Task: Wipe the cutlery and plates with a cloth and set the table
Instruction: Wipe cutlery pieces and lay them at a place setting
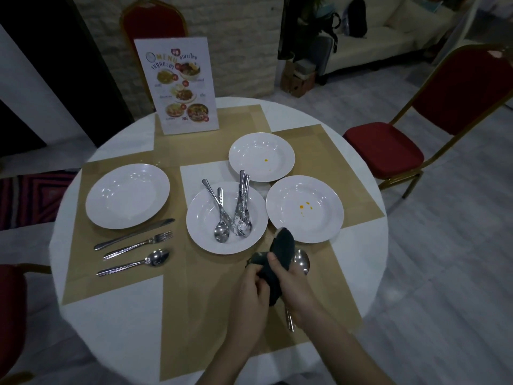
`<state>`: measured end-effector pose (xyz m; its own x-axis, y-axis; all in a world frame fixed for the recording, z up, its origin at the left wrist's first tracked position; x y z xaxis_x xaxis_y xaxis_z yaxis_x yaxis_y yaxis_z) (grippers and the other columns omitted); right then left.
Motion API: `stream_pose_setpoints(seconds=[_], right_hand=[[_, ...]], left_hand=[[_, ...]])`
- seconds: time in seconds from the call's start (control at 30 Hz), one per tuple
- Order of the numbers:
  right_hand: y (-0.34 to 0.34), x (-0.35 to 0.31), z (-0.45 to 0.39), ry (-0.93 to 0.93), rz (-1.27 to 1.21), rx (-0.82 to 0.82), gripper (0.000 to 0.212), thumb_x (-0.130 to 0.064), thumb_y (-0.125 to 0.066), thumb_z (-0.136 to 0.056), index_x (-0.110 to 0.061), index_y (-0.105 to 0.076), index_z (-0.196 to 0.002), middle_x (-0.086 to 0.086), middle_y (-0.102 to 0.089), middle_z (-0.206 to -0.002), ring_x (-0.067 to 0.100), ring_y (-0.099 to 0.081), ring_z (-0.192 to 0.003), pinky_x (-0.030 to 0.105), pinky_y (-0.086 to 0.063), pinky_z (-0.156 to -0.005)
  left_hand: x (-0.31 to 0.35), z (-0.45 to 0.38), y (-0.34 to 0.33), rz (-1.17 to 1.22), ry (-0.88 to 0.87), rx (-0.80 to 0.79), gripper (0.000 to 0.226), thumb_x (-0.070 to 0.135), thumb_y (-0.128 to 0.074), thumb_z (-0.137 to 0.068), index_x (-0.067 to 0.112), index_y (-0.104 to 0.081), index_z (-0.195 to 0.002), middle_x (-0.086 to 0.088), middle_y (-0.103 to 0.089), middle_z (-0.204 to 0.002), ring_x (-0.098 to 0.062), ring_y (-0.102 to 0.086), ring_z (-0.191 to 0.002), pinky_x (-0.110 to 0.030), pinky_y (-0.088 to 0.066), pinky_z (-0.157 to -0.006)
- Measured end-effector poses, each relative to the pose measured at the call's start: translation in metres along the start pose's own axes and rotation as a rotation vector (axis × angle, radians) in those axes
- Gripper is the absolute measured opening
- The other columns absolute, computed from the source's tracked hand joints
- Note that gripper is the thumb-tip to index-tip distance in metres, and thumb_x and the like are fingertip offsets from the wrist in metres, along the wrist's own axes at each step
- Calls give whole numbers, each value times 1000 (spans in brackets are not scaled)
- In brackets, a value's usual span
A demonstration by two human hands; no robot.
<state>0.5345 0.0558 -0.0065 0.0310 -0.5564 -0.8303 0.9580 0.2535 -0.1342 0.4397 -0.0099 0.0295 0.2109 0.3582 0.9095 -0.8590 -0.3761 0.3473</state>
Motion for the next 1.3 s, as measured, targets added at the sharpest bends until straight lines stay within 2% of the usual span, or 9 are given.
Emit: stream_pose_setpoints(seconds=[0.17,0.23,0.4,0.67,0.83,1.03,1.1,1.23,1.3], right_hand=[[19,2,-11,-13,-91,179,6,-16,-62,-93,-13,-66,-97,11,-73,-94,23,-69,-86,35,-56,-78],[31,-3,-19,-35,-126,245,14,-18,-63,-93,-7,-65,-102,11,-71,-94,23,-67,-85,33,-54,-76],[11,-10,0,25,-52,133,7,-14,-61,-93,-10,-66,-96,6,-72,-84,16,-68,-75,20,-53,-60],[31,1,-17,-39,-104,237,11,-17,-65,-91,-9,-66,-98,8,-71,-89,23,-67,-85,32,-53,-72],[17,7,-19,-14,52,118,6,-21,-67,-89,-17,-66,-93,6,-74,-87,23,-70,-85,38,-56,-77],[69,-3,-35,6,39,314,20,-22,-65,-91,-6,-64,-101,11,-71,-92,19,-66,-80,24,-51,-59],[93,-10,-38,56,93,369,21,-23,-64,-91,-6,-64,-103,12,-71,-95,23,-67,-86,31,-54,-66],[121,-7,-24,92,163,392,21,-24,-62,-93,-6,-65,-104,12,-70,-95,25,-67,-88,42,-56,-78],[129,5,-14,83,175,384,18,-26,-61,-93,-10,-64,-101,10,-70,-93,24,-67,-87,43,-57,-78]], left_hand=[[-6,9,-6,-21,-22,-110,16,12,-50,-96,24,-60,-93,14,-59,-65,-1,-53,-59,-17,-40,-56],[-11,14,-4,3,3,-104,14,15,-55,-95,25,-60,-86,15,-58,-60,-1,-49,-51,-20,-38,-53],[-19,2,4,81,100,-3,18,16,-61,-92,14,-55,-75,-3,-59,-56,-9,-48,-44,-25,-38,-46],[-23,8,-8,64,180,-213,14,13,-58,-94,3,-56,-85,-3,-58,-53,-14,-52,-39,-23,-41,-39],[-20,-5,-5,48,161,-195,12,11,-57,-94,2,-56,-87,-9,-62,-60,-18,-57,-44,-28,-47,-45],[-28,-2,-12,-76,105,-293,18,12,-59,-91,16,-58,-73,3,-65,-58,-6,-59,-55,-21,-46,-61],[-42,5,-12,-35,123,-274,21,9,-60,-90,15,-56,-70,1,-65,-57,-8,-59,-55,-24,-46,-61],[-78,5,-5,-27,218,-114,26,1,-60,-89,13,-51,-67,1,-62,-55,-5,-57,-50,-13,-41,-52],[-94,-2,-8,-112,254,-77,31,4,-60,-89,18,-47,-65,4,-58,-57,-7,-54,-51,-18,-41,-52]])
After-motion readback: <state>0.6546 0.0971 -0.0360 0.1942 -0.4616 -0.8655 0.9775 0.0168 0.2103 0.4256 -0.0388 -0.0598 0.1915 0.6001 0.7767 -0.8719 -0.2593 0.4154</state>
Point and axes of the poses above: each hand's wrist, its own z-axis away from the middle knuckle, its own y-axis out of the back of the hand, x = y × z, the point moved 9 cm from there along -z, towards the middle knuckle
